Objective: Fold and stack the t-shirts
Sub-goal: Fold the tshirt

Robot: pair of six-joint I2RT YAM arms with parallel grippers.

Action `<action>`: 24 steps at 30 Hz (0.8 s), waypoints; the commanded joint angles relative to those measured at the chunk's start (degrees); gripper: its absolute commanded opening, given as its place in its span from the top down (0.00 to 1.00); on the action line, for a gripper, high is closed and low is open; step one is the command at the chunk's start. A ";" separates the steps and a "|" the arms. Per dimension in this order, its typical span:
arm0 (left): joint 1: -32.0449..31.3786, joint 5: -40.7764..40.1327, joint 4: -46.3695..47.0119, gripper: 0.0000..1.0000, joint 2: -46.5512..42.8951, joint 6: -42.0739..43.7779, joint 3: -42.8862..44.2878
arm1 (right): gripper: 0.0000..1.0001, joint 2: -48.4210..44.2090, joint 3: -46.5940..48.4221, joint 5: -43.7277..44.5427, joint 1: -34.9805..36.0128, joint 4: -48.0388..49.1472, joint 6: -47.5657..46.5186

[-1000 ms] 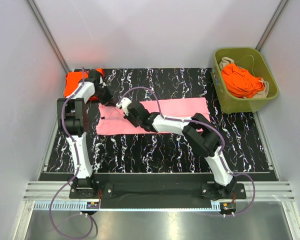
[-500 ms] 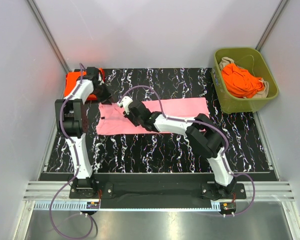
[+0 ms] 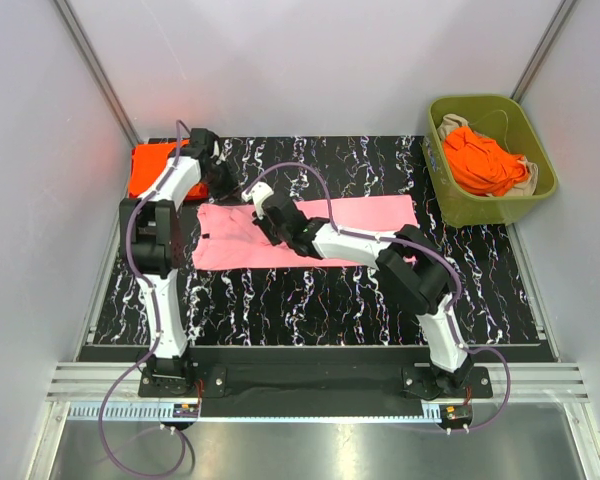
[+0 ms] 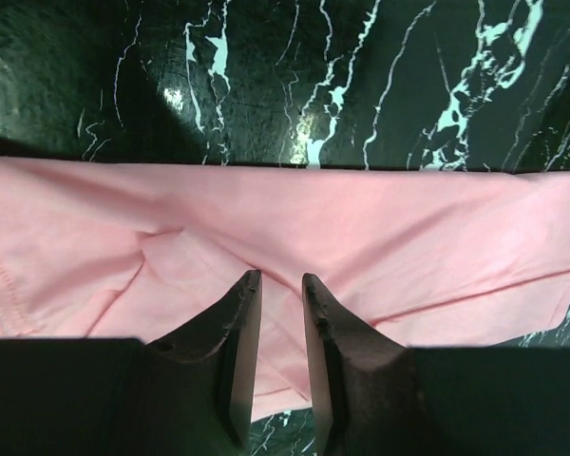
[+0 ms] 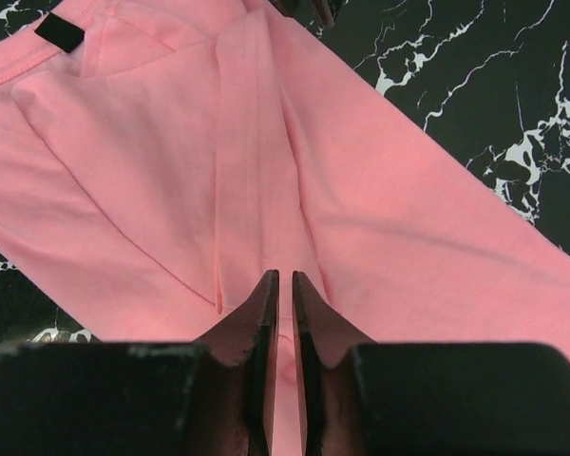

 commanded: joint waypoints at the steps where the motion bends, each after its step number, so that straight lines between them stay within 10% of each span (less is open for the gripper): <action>1: 0.60 0.79 2.04 0.71 2.99 -1.00 -0.17 | 0.83 0.71 0.59 0.30 -0.29 1.03 2.52; 24: -0.89 -4.93 2.40 0.70 10.46 -1.18 4.75 | 0.80 2.21 -5.40 4.43 -1.96 0.06 11.06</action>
